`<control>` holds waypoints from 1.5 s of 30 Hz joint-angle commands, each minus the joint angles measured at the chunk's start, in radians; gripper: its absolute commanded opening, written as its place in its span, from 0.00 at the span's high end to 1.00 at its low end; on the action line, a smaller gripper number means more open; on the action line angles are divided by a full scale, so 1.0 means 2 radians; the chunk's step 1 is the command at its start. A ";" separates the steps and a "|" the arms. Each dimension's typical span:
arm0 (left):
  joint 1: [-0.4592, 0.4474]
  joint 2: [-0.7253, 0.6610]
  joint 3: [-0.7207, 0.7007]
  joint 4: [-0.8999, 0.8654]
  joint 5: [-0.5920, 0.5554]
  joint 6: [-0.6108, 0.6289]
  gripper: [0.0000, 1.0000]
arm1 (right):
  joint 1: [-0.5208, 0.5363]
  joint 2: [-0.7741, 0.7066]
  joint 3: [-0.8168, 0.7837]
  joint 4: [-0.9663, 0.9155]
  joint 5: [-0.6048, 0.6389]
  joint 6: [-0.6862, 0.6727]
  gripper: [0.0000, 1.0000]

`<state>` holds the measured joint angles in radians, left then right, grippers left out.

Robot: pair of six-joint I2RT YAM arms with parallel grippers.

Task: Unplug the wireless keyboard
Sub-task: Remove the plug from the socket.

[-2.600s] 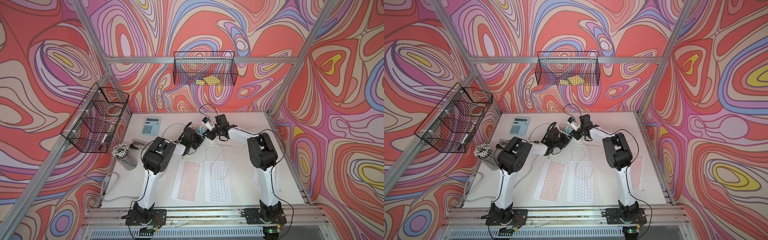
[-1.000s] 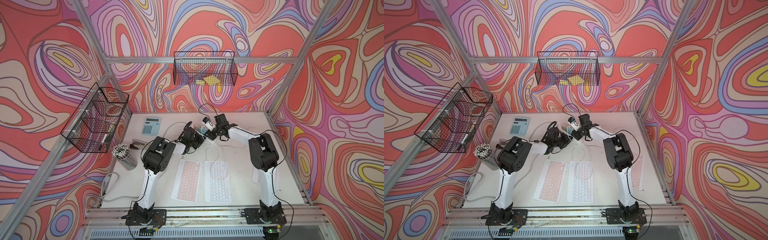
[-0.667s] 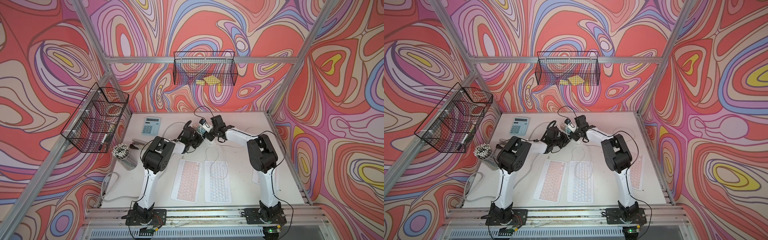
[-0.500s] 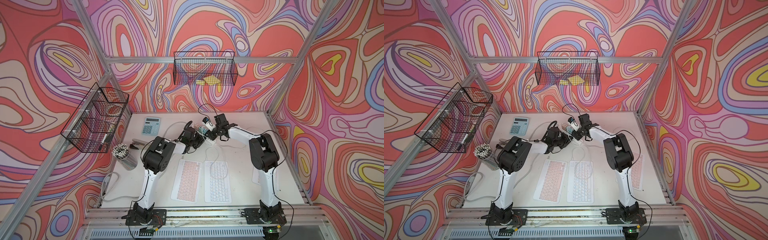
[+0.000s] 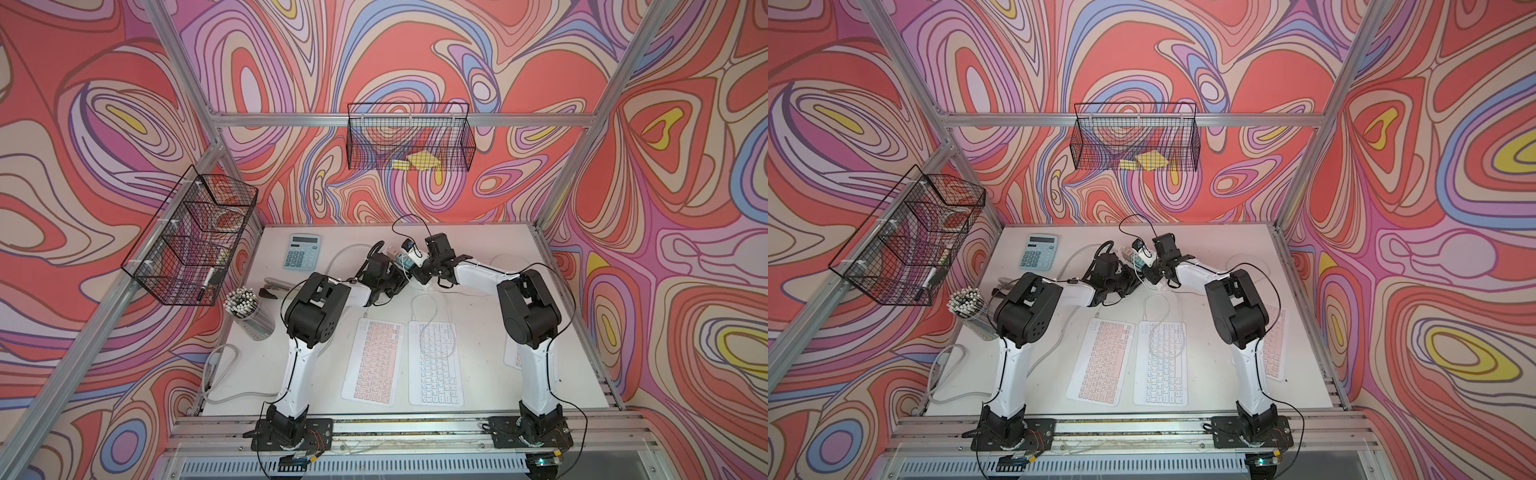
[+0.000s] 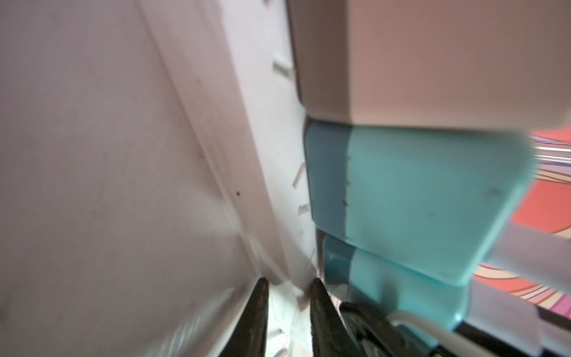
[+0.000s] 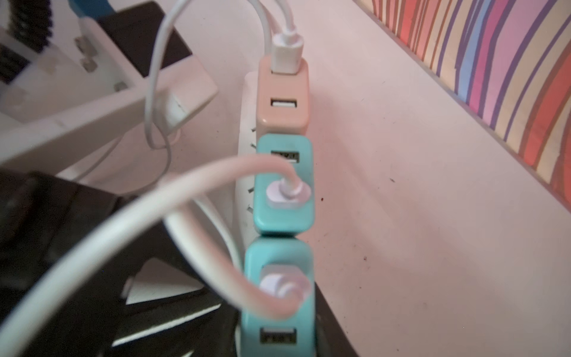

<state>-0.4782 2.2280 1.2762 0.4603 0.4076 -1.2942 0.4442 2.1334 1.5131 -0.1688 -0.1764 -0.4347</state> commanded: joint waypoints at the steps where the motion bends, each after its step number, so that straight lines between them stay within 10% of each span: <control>1: 0.006 0.053 -0.018 -0.126 -0.053 0.002 0.75 | 0.012 -0.014 0.028 -0.008 -0.046 0.003 0.80; 12: 0.008 0.050 -0.025 -0.119 -0.053 -0.001 0.75 | -0.051 -0.002 0.068 -0.052 -0.187 0.090 0.79; 29: 0.018 0.047 0.001 -0.158 -0.050 0.018 0.75 | 0.019 -0.036 -0.037 0.071 0.036 -0.052 0.80; 45: 0.024 0.032 0.001 -0.130 -0.035 0.026 0.73 | -0.062 -0.039 0.008 -0.025 -0.108 0.062 0.79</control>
<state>-0.4610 2.2292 1.3224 0.3717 0.4240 -1.2560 0.3450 2.1017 1.5276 -0.2054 -0.3180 -0.3771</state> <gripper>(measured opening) 0.267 0.327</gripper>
